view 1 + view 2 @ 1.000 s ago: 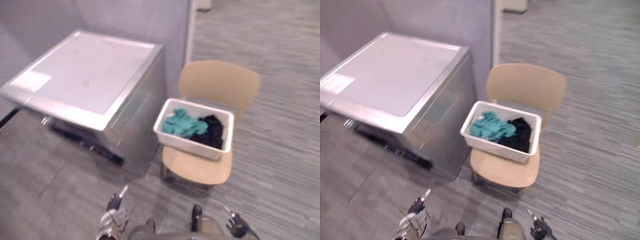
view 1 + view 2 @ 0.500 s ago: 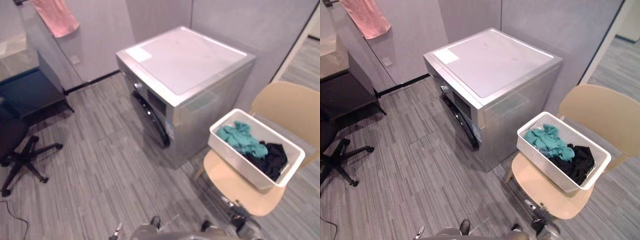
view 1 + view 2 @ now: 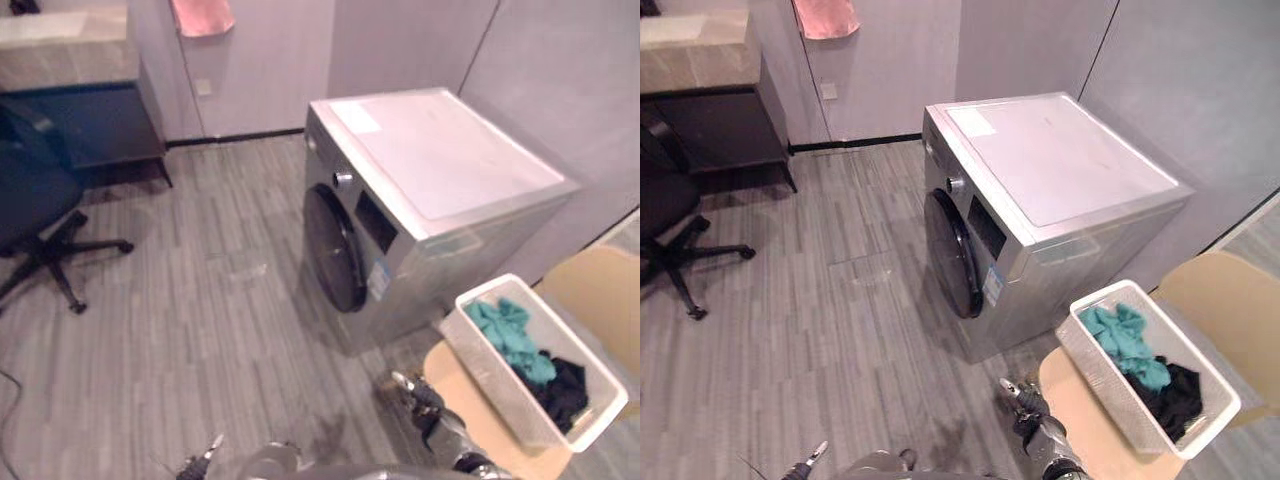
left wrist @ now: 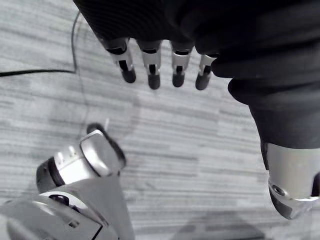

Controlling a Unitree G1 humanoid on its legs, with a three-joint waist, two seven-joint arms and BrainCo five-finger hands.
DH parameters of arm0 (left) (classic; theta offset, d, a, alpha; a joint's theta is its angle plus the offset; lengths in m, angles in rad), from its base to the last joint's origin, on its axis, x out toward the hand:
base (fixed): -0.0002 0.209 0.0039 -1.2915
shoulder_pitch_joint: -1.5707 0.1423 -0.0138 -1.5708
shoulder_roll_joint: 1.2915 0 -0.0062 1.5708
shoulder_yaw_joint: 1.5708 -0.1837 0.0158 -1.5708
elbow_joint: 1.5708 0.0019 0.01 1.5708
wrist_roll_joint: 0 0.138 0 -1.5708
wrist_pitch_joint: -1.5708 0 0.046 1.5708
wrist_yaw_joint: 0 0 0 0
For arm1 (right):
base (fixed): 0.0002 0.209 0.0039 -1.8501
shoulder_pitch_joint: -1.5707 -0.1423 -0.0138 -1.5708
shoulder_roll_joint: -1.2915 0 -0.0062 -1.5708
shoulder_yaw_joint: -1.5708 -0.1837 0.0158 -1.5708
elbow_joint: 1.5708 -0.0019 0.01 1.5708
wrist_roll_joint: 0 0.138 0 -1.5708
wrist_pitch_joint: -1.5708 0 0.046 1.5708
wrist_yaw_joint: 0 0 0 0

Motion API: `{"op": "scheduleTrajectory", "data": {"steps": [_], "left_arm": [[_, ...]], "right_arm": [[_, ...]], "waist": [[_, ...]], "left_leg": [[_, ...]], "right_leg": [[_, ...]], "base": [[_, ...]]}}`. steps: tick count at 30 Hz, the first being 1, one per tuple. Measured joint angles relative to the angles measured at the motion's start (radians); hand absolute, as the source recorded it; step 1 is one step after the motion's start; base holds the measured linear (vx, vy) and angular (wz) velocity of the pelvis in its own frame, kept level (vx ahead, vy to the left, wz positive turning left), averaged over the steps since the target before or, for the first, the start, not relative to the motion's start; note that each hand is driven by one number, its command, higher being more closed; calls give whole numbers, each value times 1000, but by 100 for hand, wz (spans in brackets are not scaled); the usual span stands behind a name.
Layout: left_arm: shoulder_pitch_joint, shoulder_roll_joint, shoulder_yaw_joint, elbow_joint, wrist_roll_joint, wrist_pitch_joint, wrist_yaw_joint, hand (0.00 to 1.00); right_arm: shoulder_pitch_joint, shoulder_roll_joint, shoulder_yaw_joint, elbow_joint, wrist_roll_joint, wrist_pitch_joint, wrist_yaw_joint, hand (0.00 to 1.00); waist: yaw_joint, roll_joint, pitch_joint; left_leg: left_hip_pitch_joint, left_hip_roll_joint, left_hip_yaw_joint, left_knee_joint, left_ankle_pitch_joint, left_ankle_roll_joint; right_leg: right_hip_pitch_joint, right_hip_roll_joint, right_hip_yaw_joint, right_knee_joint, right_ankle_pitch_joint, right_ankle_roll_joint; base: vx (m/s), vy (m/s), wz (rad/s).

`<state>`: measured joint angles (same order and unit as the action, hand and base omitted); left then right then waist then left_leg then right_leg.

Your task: Pick up the laundry basket with both hands and put the clothes into the washing machine.

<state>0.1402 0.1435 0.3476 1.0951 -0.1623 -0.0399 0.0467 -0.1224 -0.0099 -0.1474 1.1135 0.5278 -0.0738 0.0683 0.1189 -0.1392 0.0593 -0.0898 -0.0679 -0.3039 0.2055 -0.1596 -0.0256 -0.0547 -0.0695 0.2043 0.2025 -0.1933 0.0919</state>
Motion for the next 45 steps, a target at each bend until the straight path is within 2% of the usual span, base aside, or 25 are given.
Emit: {"op": "scheduleTrajectory", "data": {"steps": [4, 5, 8, 9, 10, 11, 12, 13, 14, 15, 16, 17, 18, 19, 20, 21, 22, 23, 25, 27, 32, 38, 41, 44, 45], "left_arm": [[-28, 2, -41, 5, 77, 0, -2, 0], [-42, -8, -39, 5, 78, 0, 0, 0], [-54, -46, -47, -24, 84, -2, 0, 0], [-59, -57, -79, -43, 83, -5, 0, 0], [-65, -61, -93, -51, 81, -7, -2, 0], [-68, -68, -123, -74, 76, -12, -3, 0], [-79, -85, -127, -88, 76, -17, -2, 0], [-81, -95, -128, -87, 76, -18, -2, 0], [-79, -103, -130, -81, 76, -20, -1, 0], [-83, -105, -122, -63, 76, -22, -5, 0], [-78, -105, -119, -62, 77, -24, -6, 0], [-68, -102, -103, -62, 77, -23, -2, 0], [-64, -97, -68, -71, 69, -30, 4, 0], [-64, -92, -68, -74, 69, -34, 6, 0], [-59, -96, -71, -70, 74, -35, 22, 0], [-49, -105, -71, -70, 75, -35, 26, 0], [-40, -110, -65, -64, 76, -34, 33, 0], [-44, -81, -65, -63, 88, -29, 44, 0], [-33, -45, -74, -61, 99, -30, 47, 0], [-29, -38, -83, -46, 118, -23, 47, 0], [-31, -33, -116, -47, 130, -23, 49, 0], [-42, -44, -112, -53, 134, -23, 66, 0], [-43, -59, -99, -42, 134, -23, 65, 0], [-43, -57, -70, -32, 135, -23, 64, 0], [-47, -61, -61, -28, 135, -23, 65, 0]], "right_arm": [[51, -29, -46, -75, 64, -35, 0, 0], [62, -51, -52, -68, 71, -34, -4, 0], [71, -86, -54, -68, 82, -32, -4, 0], [76, -89, -71, -70, 83, -32, -4, 0], [80, -88, -73, -70, 82, -31, -4, 0], [89, -88, -73, -69, 81, -28, -4, 0], [85, -89, -73, -70, 81, -27, -4, 0], [81, -90, -73, -73, 82, -28, -4, 0], [75, -89, -68, -92, 88, -30, -5, 0], [74, -87, -39, -119, 101, -36, -6, 0], [67, -83, -36, -120, 105, -37, -6, 0], [58, -76, -20, -132, 112, -38, -7, 0], [56, -64, -2, -164, 118, -45, -6, 0], [51, -60, 3, -178, 124, -48, -6, 0], [49, -64, 14, -200, 130, -56, -5, 0], [49, -72, 29, -206, 130, -59, -5, 0], [36, -85, 60, -220, 130, -61, -5, 0], [32, -66, 68, -224, 129, -63, -22, 0], [51, -52, 83, -231, 127, -64, -29, 0], [52, -52, 91, -236, 129, -61, -53, 0], [84, -101, 169, -302, 92, -50, -75, 0], [130, -131, 246, -397, 48, -51, -42, 0], [152, -122, 309, -420, 36, -49, 12, 0], [162, -98, 373, -422, 19, -32, 60, 0], [164, -95, 379, -417, 18, -29, 68, 0]], "waist": [[-62, 16, 9], [-63, 22, 13], [-77, 82, 12], [-85, 114, 15], [-85, 123, 17], [-83, 142, 20], [-76, 173, 31], [-76, 190, 32], [-78, 192, 25], [-93, 189, 33], [-98, 176, 32], [-100, 132, 42], [-99, 99, 49], [-99, 95, 52], [-96, 107, 46], [-92, 127, 38], [-64, 163, 31], [-54, 119, 31], [-57, 89, 26], [-52, 86, 26], [-49, 85, 26], [-46, 94, 30], [-43, 97, 34], [-37, 73, 37], [-33, 80, 42]], "left_leg": [[2, 26, 12, 27, -39, -5], [17, 26, 21, 38, -58, 1], [23, 19, 32, 71, -108, 17], [18, 15, 26, 113, -132, 14], [17, 12, 31, 135, -136, 8], [12, 16, 51, 192, -134, 1], [7, 33, 78, 237, -128, -10], [4, 45, 90, 253, -131, -14], [-16, 60, 121, 297, -144, -43], [-77, 96, 225, 365, -179, -64], [-90, 117, 280, 366, -186, -60], [-122, 145, 326, 353, -189, -54], [-146, 167, 327, 278, -173, -81], [-150, 173, 319, 207, -153, -105], [-126, 201, 279, 6, -41, -140], [-118, 219, 274, -63, 44, -151], [-94, 236, 286, -74, 170, -160], [-83, 201, 311, -60, 177, -150], [-68, 179, 331, -78, 165, -141], [-29, 178, 361, -146, 185, -113], [17, 169, 395, -249, 232, -86], [23, 198, 403, -300, 287, -104], [24, 211, 418, -309, 291, -109], [20, 205, 446, -310, 294, -115], [21, 213, 443, -310, 298, -122]], "right_leg": [[22, 25, 19, -25, 12, -37], [41, 25, 25, -32, 8, -39], [52, 23, 42, -4, -24, -34], [51, 28, 37, 36, -42, -39], [51, 28, 34, 58, -50, -42], [43, 35, 30, 120, -52, -42], [-38, 73, 31, 280, -76, -35], [-67, 92, 25, 287, -102, -31], [-64, 107, 30, 95, -78, -81], [-28, 78, 13, 23, 29, -52], [-25, 61, 14, 24, 27, -50], [-18, 19, 19, 25, 24, -44], [-14, -23, 14, 44, 8, -19], [-13, -36, 7, 63, -2, -2], [-13, -33, -2, 101, -20, 20], [-12, -27, 1, 116, -32, 27], [13, -24, 35, 136, -83, 54], [16, -58, 61, 145, -87, 53], [18, -75, 86, 134, -46, 77], [35, -81, 113, 68, 43, 105], [30, -93, 125, 17, 116, 99], [13, -69, 96, 2, 115, 98], [16, -64, 93, -26, 94, 71], [18, -86, 90, -71, 22, 69], [18, -78, 87, -75, 17, 75]], "base": [[198, -64, -23], [210, 3, -22], [155, 28, -15], [166, 39, 13], [225, 54, 26], [212, 27, 8], [191, 18, -2], [155, 30, -15], [132, 14, 17], [167, 8, 29], [210, -61, 43], [240, -52, 43], [219, -53, 50], [183, -16, 55], [136, 21, 31], [226, 213, -15], [192, 276, -47], [222, 317, -50], [152, 189, -23], [129, 169, -30], [20, 11, -20], [-48, -129, -8], [-115, -128, -23], [-165, -142, -26], [-228, -176, -9]]}}
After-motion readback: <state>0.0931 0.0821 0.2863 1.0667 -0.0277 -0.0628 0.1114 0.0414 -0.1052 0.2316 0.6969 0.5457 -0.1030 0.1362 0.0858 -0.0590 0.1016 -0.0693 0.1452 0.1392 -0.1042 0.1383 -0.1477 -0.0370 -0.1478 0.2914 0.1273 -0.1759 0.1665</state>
